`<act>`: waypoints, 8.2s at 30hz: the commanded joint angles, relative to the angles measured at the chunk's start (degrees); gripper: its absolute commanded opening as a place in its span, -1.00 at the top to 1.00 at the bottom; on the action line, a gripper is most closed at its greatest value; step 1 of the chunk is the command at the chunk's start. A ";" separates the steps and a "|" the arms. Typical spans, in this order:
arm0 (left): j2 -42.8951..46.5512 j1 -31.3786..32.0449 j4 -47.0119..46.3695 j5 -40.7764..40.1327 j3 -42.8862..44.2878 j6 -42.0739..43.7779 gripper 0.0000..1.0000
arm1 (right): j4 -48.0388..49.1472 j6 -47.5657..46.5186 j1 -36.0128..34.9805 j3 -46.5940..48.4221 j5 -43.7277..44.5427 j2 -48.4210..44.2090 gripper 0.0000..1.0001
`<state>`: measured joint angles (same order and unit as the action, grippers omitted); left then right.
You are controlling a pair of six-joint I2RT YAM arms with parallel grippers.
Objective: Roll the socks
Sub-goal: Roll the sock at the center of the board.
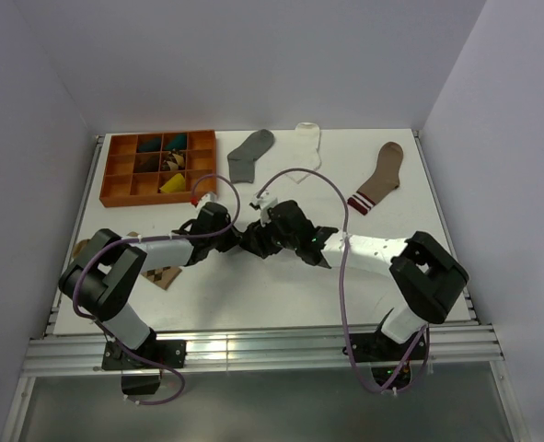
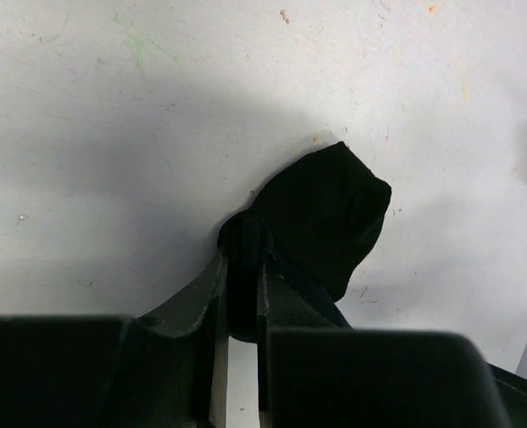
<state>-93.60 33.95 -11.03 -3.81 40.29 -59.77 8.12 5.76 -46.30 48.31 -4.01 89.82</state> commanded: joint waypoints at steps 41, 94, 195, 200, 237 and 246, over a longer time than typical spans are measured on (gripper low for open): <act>4.56 0.15 6.19 -4.17 1.20 2.91 -0.24 | -7.41 -5.85 -7.23 7.31 4.73 14.59 1.00; 1.76 -1.96 -5.33 0.83 -7.42 -3.96 0.82 | -11.37 12.70 13.79 14.18 -36.87 21.81 0.44; 1.76 -1.61 -8.84 1.53 -7.25 -3.69 0.11 | -0.03 24.74 15.81 10.84 -41.17 26.56 1.00; 0.79 -1.26 -6.12 1.00 -6.28 -3.69 0.45 | 0.05 20.53 15.10 9.17 -35.30 21.20 0.77; -0.09 -1.17 3.21 2.23 -0.30 1.06 0.99 | 7.70 -12.35 -9.95 2.13 17.54 12.74 -0.08; 1.31 -1.17 1.80 3.20 -1.18 0.97 0.90 | 4.80 -9.81 -9.51 3.63 15.18 15.83 0.82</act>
<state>-92.51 32.21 -11.84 -1.52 39.48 -60.66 14.96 -5.69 -55.90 50.48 13.69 103.57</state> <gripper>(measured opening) 0.261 0.149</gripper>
